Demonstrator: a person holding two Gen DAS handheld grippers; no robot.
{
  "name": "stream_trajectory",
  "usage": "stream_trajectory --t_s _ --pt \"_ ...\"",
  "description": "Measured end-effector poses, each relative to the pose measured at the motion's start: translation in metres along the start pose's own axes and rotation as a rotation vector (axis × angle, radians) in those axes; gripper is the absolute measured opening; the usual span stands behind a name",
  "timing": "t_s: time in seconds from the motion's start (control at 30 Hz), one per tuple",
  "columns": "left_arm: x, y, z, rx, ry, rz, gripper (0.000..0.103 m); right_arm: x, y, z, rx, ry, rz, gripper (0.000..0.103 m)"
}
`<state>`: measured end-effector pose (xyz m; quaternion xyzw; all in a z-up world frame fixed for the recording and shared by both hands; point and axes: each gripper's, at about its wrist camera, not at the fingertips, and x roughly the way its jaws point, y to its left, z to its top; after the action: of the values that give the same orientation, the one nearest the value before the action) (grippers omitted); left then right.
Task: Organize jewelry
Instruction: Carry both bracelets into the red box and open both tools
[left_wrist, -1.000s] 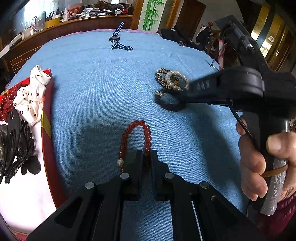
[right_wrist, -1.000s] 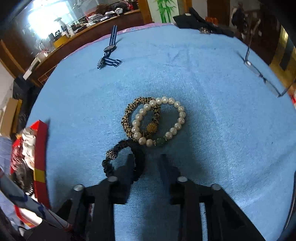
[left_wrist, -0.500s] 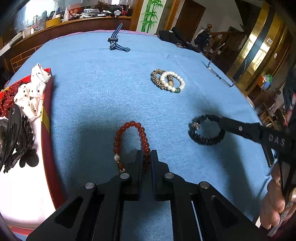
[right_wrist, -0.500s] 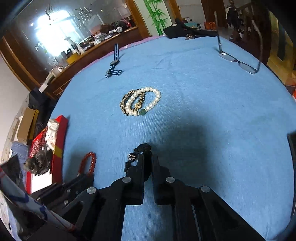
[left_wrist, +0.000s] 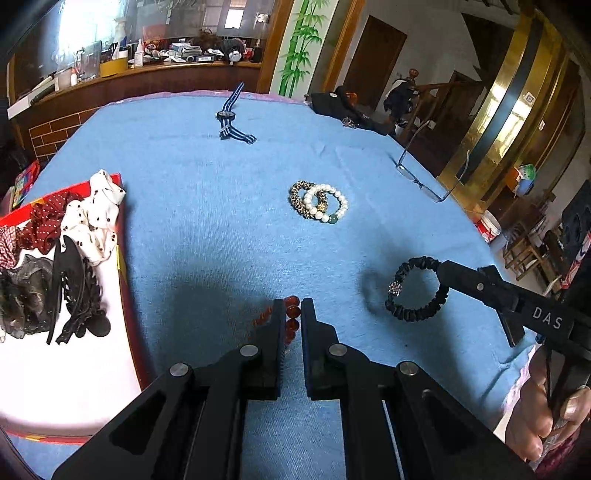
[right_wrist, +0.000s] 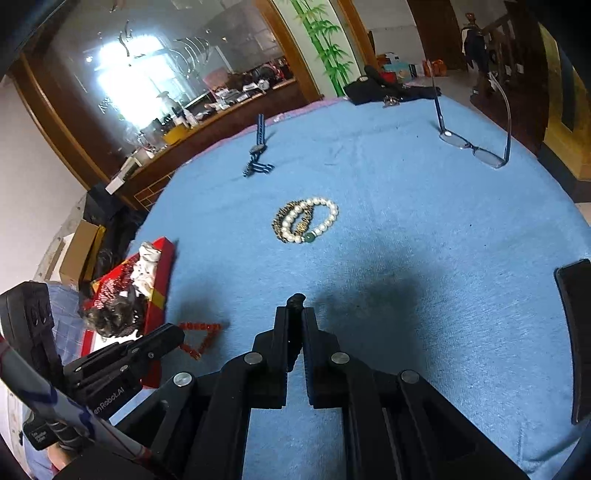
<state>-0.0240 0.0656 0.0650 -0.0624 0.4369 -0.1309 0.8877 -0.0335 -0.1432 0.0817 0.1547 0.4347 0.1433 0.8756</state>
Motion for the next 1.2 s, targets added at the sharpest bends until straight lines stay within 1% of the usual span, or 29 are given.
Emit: stream_trajectory --t_s 0.17,0.27,0.6,1.0,1.2 --pt "-0.012 -0.007 -0.001 0.018 -0.025 0.011 0.007 -0.010 0.008 -0.004 -0.031 -0.024 0.006 0.007" --pt "-0.016 -0.009 -0.003 0.027 -0.035 0.023 0.007 -0.012 0.011 -0.007 -0.042 -0.023 0.010 0.007" --pt "-0.031 0.000 -0.006 0.016 -0.058 0.029 0.007 -0.011 0.029 -0.012 -0.081 -0.017 0.017 0.007" --pt "-0.060 0.022 -0.013 -0.016 -0.107 0.037 0.007 -0.004 0.057 -0.017 -0.142 0.008 0.040 0.008" --pt "-0.093 0.044 -0.020 -0.040 -0.159 0.053 0.007 -0.002 0.086 -0.020 -0.203 0.031 0.082 0.008"
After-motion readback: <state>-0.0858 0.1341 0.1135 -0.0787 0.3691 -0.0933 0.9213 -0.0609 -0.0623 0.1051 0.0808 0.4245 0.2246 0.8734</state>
